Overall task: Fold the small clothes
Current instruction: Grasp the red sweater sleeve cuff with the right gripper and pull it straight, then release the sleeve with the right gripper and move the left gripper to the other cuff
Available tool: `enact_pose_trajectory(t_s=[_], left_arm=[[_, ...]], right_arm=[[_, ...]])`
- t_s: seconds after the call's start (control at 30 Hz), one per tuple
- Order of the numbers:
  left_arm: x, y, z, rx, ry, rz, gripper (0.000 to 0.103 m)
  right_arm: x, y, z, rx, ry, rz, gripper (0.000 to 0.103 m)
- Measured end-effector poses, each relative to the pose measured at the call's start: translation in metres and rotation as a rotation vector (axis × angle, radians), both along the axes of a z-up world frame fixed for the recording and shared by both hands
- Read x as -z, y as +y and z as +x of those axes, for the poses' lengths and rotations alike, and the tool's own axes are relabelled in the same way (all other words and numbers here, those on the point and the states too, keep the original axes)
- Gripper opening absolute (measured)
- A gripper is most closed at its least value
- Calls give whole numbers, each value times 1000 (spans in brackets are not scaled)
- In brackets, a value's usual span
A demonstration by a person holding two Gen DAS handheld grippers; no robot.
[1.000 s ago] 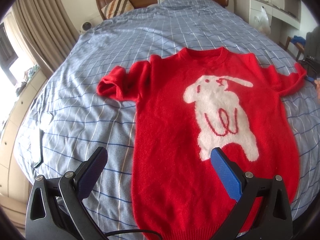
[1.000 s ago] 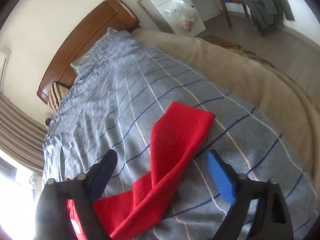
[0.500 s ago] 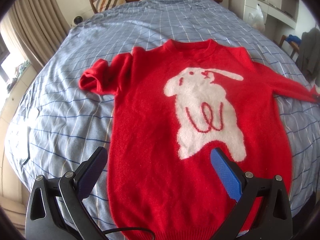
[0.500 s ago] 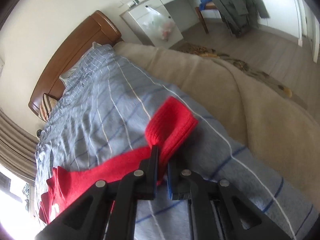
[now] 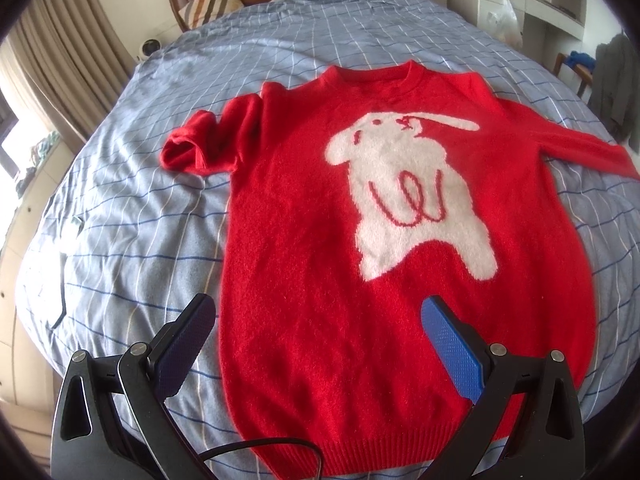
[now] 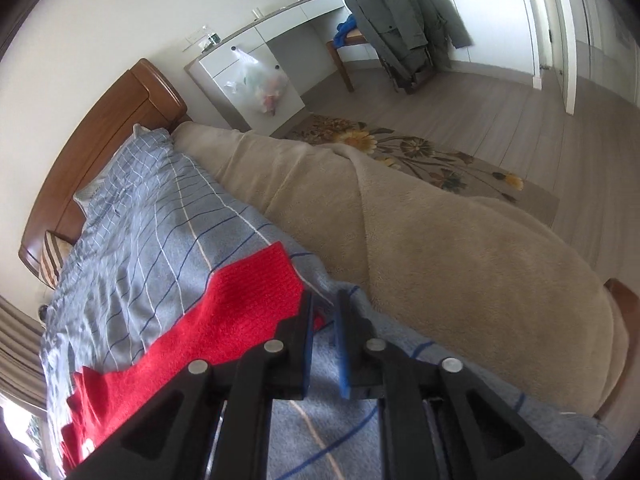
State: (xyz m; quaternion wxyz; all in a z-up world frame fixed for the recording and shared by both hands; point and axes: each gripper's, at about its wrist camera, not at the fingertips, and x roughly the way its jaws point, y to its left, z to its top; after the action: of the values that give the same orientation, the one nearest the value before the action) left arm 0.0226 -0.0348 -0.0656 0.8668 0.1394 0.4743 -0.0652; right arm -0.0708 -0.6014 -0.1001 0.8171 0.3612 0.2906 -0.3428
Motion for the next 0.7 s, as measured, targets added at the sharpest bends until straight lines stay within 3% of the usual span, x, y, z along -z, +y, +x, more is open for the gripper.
enact_pose_trajectory(t_s=[0.03,0.1,0.2,0.27,0.4,0.5,0.53,0.6,0.7], left_arm=[[3,2,0,1,3,0,103],[14,5,2,3,23,3,103],[30,20,11,8,128,-68,103],[31,40,18,-6,149,-110,103],[17,93,58,-67,35,-70,103],[10,132,104,-146,-78,13,103],[7,136,116,-131,-138,30,103],[8,130,135,-4,-217,89,103],[26,102,168,177,-204,230,102]], right_arm=[[-8,7,1,-30,4,-34,21],[-21,21,9,-105,0,-74,47],[-34,48,19,-170,32,-134,54],[-42,75,21,-220,39,-173,58],[-60,149,18,-366,20,-253,68],[-63,216,16,-498,-4,-304,73],[-62,237,16,-537,-9,-317,74],[-57,276,17,-613,-21,-322,74],[-48,321,25,-681,-40,-282,74]])
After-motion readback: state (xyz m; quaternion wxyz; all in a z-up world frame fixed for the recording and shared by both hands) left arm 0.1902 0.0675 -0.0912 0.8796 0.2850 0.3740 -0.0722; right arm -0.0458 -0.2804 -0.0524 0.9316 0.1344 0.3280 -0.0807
